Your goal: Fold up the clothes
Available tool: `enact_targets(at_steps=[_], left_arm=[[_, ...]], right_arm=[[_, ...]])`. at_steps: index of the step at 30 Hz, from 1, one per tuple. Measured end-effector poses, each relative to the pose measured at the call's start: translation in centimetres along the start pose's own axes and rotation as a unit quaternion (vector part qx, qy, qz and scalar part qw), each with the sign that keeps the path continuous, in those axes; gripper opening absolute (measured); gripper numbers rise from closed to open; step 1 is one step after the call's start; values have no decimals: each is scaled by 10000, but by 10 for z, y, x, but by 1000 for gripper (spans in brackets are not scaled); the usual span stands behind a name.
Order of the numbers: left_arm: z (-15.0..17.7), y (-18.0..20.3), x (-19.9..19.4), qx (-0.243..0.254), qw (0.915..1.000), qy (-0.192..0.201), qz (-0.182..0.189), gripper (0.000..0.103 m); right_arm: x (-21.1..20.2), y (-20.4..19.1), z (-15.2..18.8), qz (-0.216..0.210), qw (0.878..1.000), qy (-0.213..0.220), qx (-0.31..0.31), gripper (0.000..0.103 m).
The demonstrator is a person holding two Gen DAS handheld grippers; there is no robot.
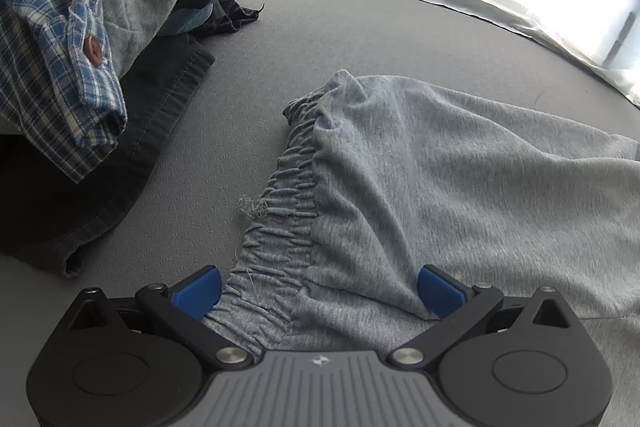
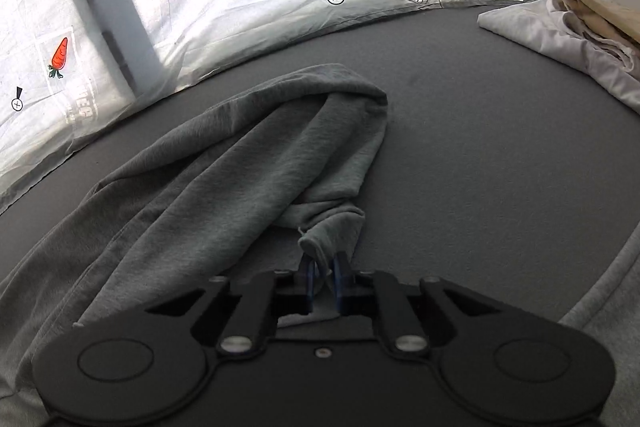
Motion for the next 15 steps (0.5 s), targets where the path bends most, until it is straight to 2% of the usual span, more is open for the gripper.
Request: enact_targets(at_steps=[3, 5, 8, 11, 15], left_arm=[[-2, -1, -1, -47, 10000, -68, -26, 103], [-3, -1, -4, -74, 9999, -113, -44, 101], [-3, 1, -27, -80, 9998, 154, 33, 100], [-1, 7, -54, -79, 9989, 464, 71, 100], [13, 21, -82, -38, 9976, 678, 126, 100]], right_arm=[[-8, 8, -12, -121, 9994, 139, -278, 2], [-21, 16, -28, 154, 9957, 378, -834, 2], [-46, 44, -58, 683, 9853, 822, -1335, 2], [-71, 85, -90, 1258, 9742, 1270, -1375, 2], [-87, 137, -113, 1846, 9647, 1555, -1051, 2]])
Point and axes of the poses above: each gripper's, at about its wrist camera, not at the fingertips, and x roughly the way its jaws point, y to its right, z to its underside, the point moved 2 cm from there along x, roughly the way its jaws point, and after that the axes turned 12 degrees about -x, right-handed, at the moved point
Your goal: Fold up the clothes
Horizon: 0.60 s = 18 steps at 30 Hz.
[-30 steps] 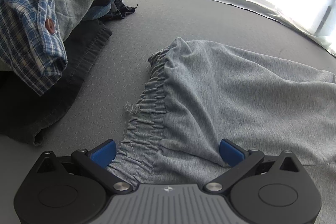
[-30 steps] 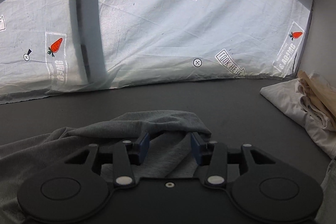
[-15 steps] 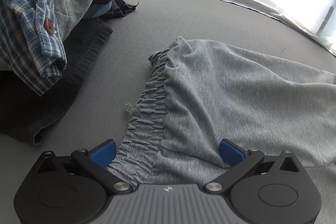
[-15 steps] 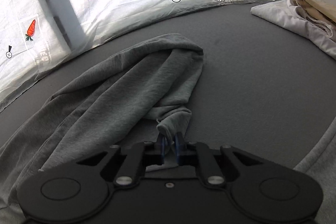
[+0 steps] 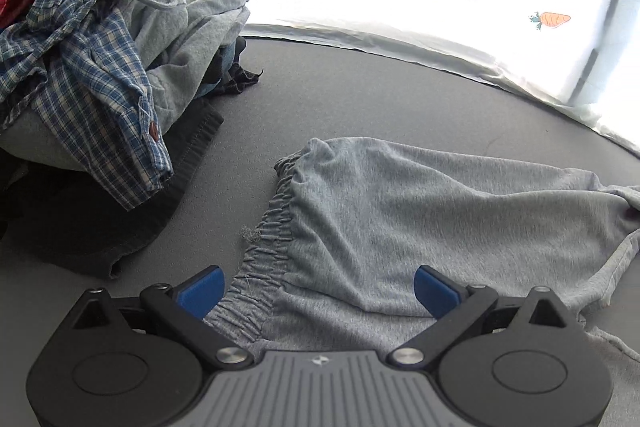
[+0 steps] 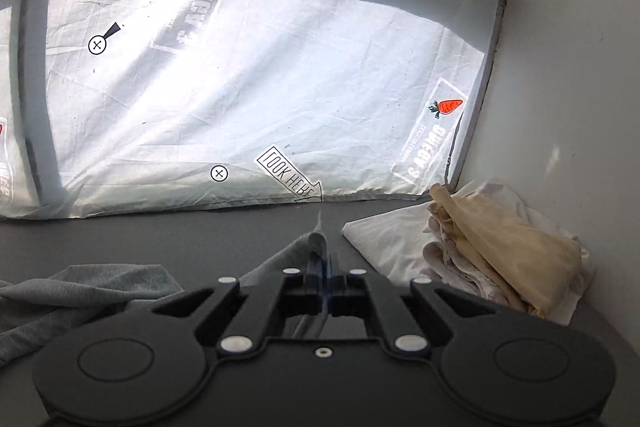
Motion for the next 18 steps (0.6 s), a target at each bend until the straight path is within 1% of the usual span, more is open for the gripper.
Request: enact_targets(at_steps=[2, 4, 6, 7, 11, 14, 16, 18], left_arm=[[12, 11, -10, 43, 10000, 12, 28, 101], [26, 23, -18, 70, 10000, -42, 29, 101], [43, 34, -23, 65, 9999, -139, 45, 101], [54, 40, -27, 54, 9997, -217, 69, 101], [94, 65, -37, 36, 9982, -564, 178, 101], [118, 82, -45, 135, 9969, -735, 228, 101], [128, 91, -48, 228, 9964, -788, 230, 101], [136, 97, -48, 301, 9962, -794, 201, 101]], right_arm=[[6, 16, 3, 84, 9997, -126, 174, 5], [8, 21, 17, -57, 9991, -336, 257, 10], [6, 20, 33, -243, 9980, -500, 291, 34], [4, 16, 46, -401, 9969, -617, 294, 36], [-9, -3, 86, -1160, 9880, -995, 210, 33], [-21, -16, 113, -1667, 9771, -1285, 311, 32], [-24, -21, 127, -1802, 9709, -1508, 470, 32], [-25, -27, 137, -1762, 9714, -1576, 216, 32]])
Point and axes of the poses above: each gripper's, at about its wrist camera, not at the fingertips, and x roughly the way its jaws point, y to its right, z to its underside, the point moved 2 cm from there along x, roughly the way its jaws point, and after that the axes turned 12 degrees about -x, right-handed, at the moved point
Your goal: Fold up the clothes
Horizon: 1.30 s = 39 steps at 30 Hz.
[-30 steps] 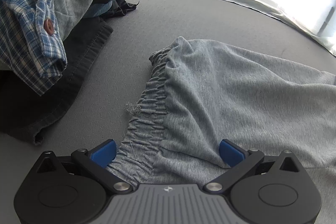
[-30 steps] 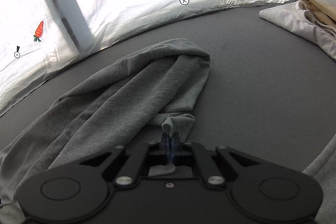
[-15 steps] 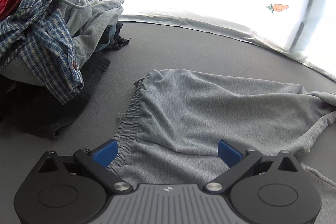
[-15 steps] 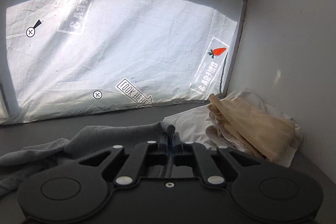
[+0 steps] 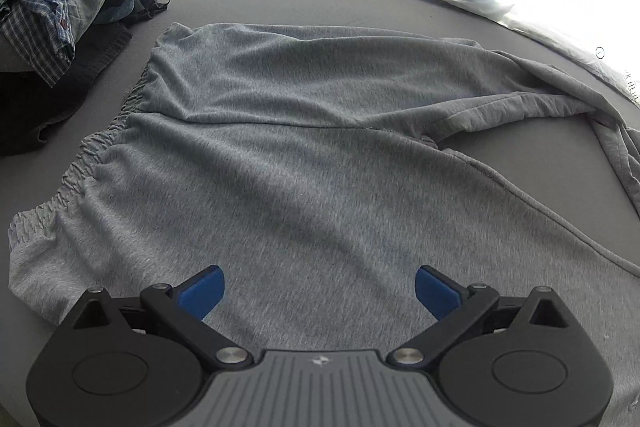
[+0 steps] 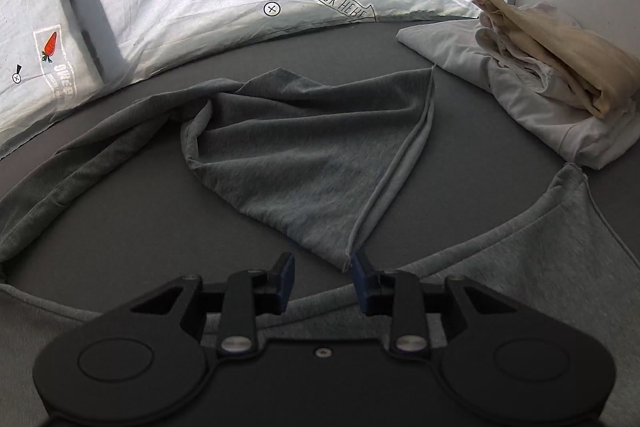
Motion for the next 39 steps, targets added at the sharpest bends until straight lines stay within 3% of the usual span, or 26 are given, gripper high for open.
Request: enact_targets(at_steps=[8, 10, 11, 14, 24, 29, 31, 37, 39], left_arm=[[-9, 7, 24, -333, 9988, -30, -363, 101], [-15, 7, 32, -430, 9981, -30, -447, 101], [-18, 6, 37, -502, 9976, -55, -480, 101], [-25, 7, 49, -632, 9962, -136, -576, 102], [-30, 9, 53, -472, 9975, -150, -511, 103], [-32, 8, 54, -456, 9976, -173, -498, 103], [-32, 7, 53, -458, 9976, -163, -496, 103], [-32, 7, 55, -467, 9975, -169, -504, 103], [-32, 8, 56, -474, 9974, -195, -512, 103]], right_arm=[[21, 5, -2, -22, 9987, -59, -507, 32], [24, 6, -6, -155, 9980, -27, -606, 22], [25, 6, -7, -206, 9973, -18, -699, 8], [25, 6, -12, -69, 9945, -8, -1046, 3], [0, 96, -28, 1506, 9856, 300, -702, 2], [-10, 134, -29, 2016, 9780, 424, -329, 2], [-9, 142, -27, 2088, 9769, 343, -286, 2], [7, 143, -11, 1765, 9840, -161, 174, 6], [5, 139, -10, 1665, 9855, -2, 329, 22]])
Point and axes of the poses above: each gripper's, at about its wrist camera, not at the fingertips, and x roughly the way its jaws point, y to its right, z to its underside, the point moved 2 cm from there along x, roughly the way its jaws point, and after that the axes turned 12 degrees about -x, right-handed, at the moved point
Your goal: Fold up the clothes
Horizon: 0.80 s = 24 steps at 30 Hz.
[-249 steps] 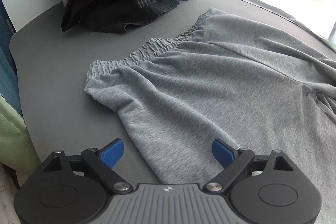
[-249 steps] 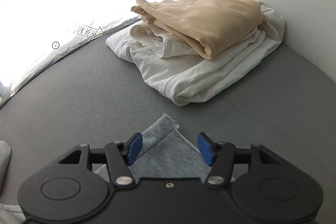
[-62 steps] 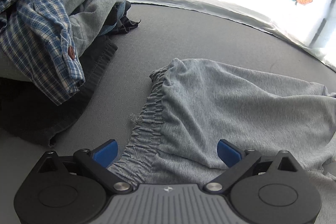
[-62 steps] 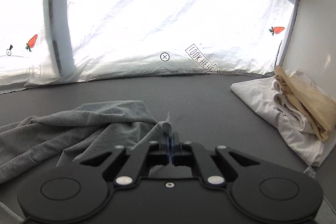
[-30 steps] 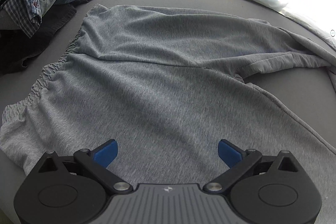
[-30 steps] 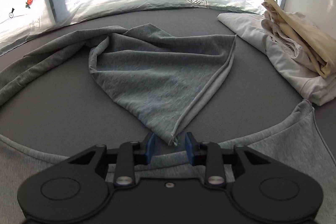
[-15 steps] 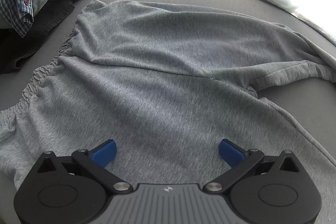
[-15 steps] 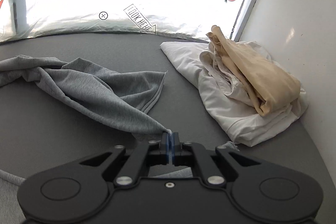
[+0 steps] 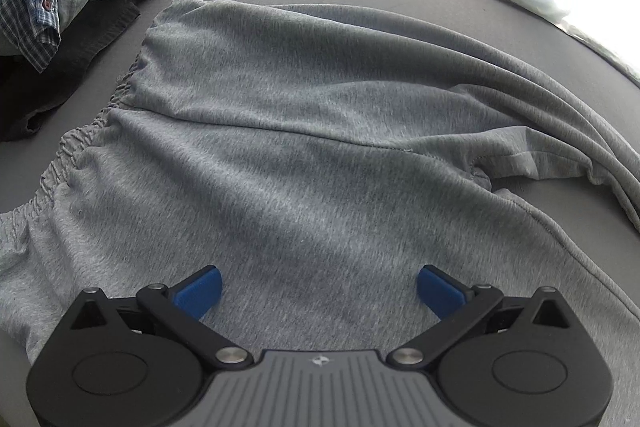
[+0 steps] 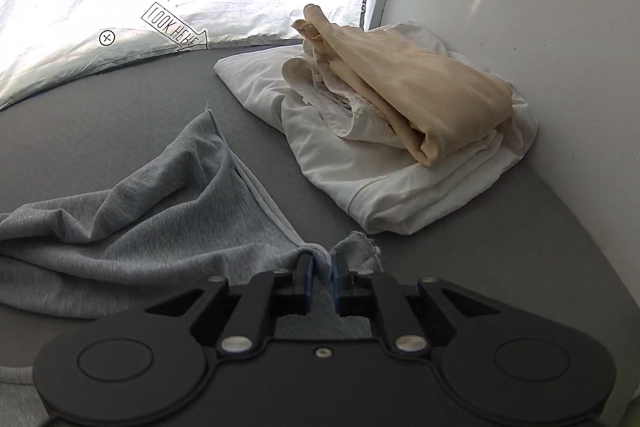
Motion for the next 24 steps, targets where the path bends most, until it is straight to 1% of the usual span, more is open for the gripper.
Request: enact_targets(at_steps=[2, 5, 6, 8, 11, 16, 19, 21, 24], left_arm=[[0, 0, 1, -6, 10000, -23, -10, 103], [0, 2, 2, -12, 10000, -56, -23, 103], [-1, 1, 3, -13, 10000, -61, -24, 103], [0, 1, 3, -21, 10000, -56, -27, 103], [0, 2, 3, -32, 10000, -56, -28, 103], [-5, 2, 5, 11, 9999, -132, -3, 103], [-10, 3, 7, -31, 9998, -217, -27, 103], [-16, 3, 8, -175, 9996, -178, -114, 103], [-29, 0, 5, -376, 9987, 98, -324, 103]], right_arm=[[-3, -4, -4, -24, 9999, 142, 54, 31], [-6, -10, -16, -44, 9994, 338, 48, 34], [-6, -12, -22, -139, 9991, 384, 133, 35], [-3, -16, -29, -378, 9979, 437, 300, 36], [9, -30, -42, -762, 9955, 438, 365, 36], [27, -51, -66, -1196, 9908, 473, 432, 36], [43, -62, -77, -1330, 9892, 407, 468, 36], [53, -69, -82, -1308, 9902, 324, 380, 36], [65, -76, -87, -1291, 9910, 263, 218, 37]])
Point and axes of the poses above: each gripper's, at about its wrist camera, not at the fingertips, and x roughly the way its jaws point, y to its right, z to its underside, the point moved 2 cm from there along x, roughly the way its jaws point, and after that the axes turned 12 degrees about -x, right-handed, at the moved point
